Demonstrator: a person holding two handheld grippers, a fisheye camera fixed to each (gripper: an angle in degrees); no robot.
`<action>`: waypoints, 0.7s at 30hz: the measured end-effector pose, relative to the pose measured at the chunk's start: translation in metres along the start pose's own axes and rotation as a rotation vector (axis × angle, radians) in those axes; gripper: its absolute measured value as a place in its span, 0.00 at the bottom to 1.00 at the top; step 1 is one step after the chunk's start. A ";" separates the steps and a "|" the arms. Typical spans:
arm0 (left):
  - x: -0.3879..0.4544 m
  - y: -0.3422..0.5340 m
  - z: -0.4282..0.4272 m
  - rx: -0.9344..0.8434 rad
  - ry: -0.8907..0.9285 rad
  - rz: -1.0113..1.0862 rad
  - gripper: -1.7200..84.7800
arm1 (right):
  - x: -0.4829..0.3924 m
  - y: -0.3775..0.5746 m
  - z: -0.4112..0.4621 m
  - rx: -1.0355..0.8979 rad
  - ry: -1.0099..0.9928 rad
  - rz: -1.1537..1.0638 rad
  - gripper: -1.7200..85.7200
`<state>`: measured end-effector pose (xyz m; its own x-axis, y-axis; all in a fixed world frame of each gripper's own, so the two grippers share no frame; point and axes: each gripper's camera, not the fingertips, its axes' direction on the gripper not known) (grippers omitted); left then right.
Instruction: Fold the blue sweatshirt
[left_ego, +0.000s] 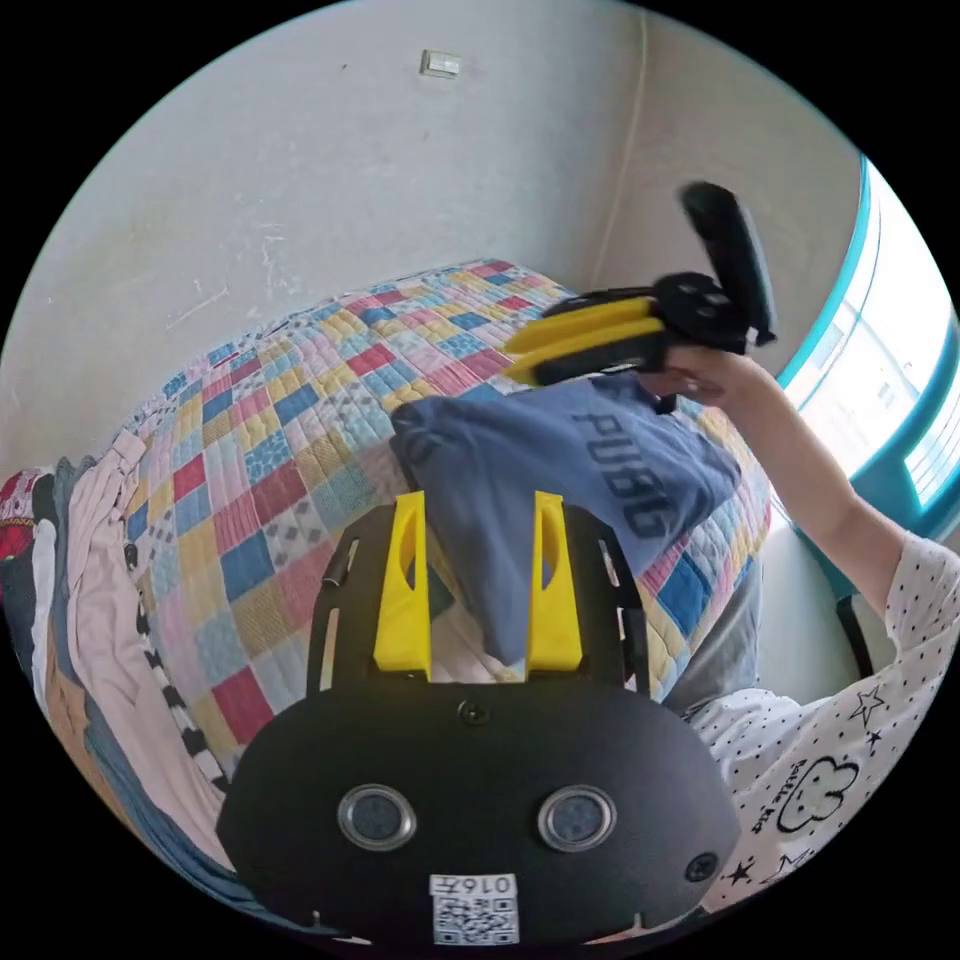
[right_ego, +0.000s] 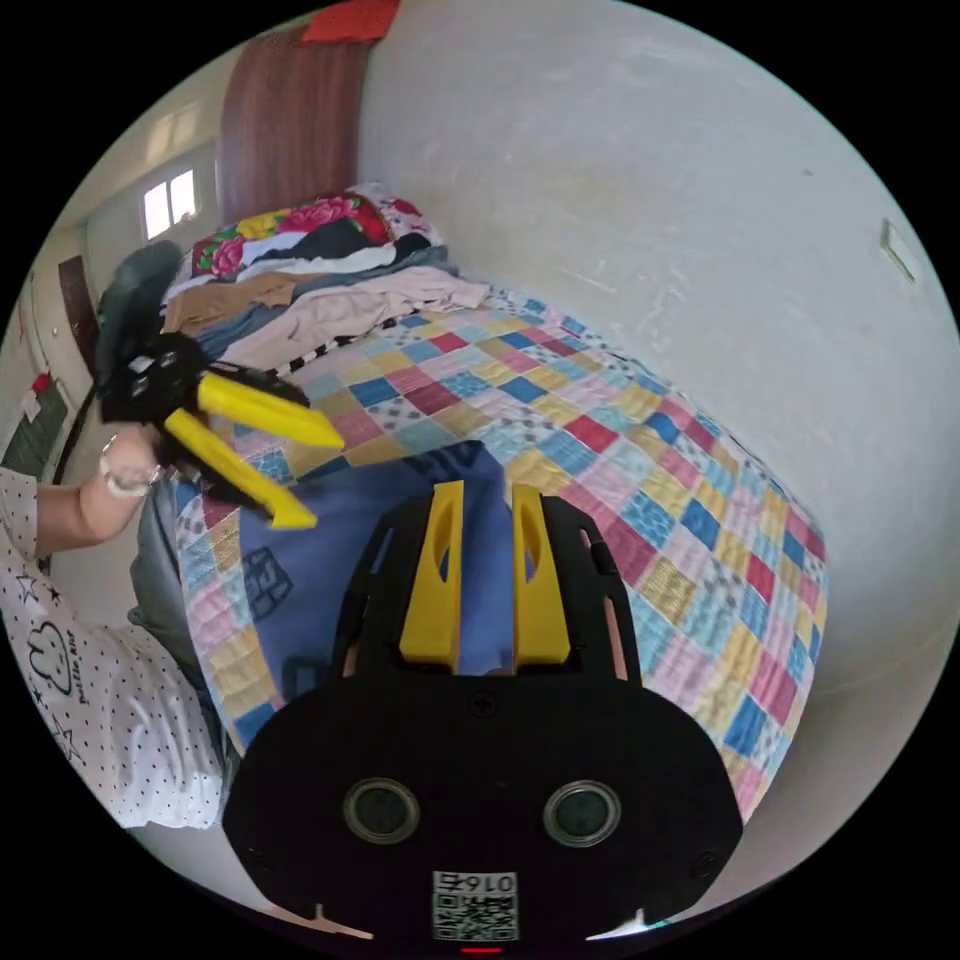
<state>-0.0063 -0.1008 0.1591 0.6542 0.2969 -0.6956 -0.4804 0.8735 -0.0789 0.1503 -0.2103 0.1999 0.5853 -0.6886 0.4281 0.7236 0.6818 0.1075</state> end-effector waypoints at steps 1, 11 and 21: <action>0.007 0.008 0.004 -0.027 -0.042 -0.008 0.18 | -0.003 -0.007 0.009 -0.020 -0.007 -0.002 0.10; 0.019 0.056 0.011 0.050 -0.017 -0.088 0.16 | 0.001 -0.039 0.087 -0.226 -0.171 0.092 0.06; 0.074 0.073 -0.032 0.079 0.036 0.042 0.16 | -0.054 0.021 -0.007 -0.259 -0.021 -0.134 0.10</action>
<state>-0.0114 -0.0272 0.0789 0.6120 0.3215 -0.7226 -0.4587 0.8885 0.0068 0.1366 -0.1608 0.1729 0.4727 -0.7610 0.4444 0.8647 0.4977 -0.0674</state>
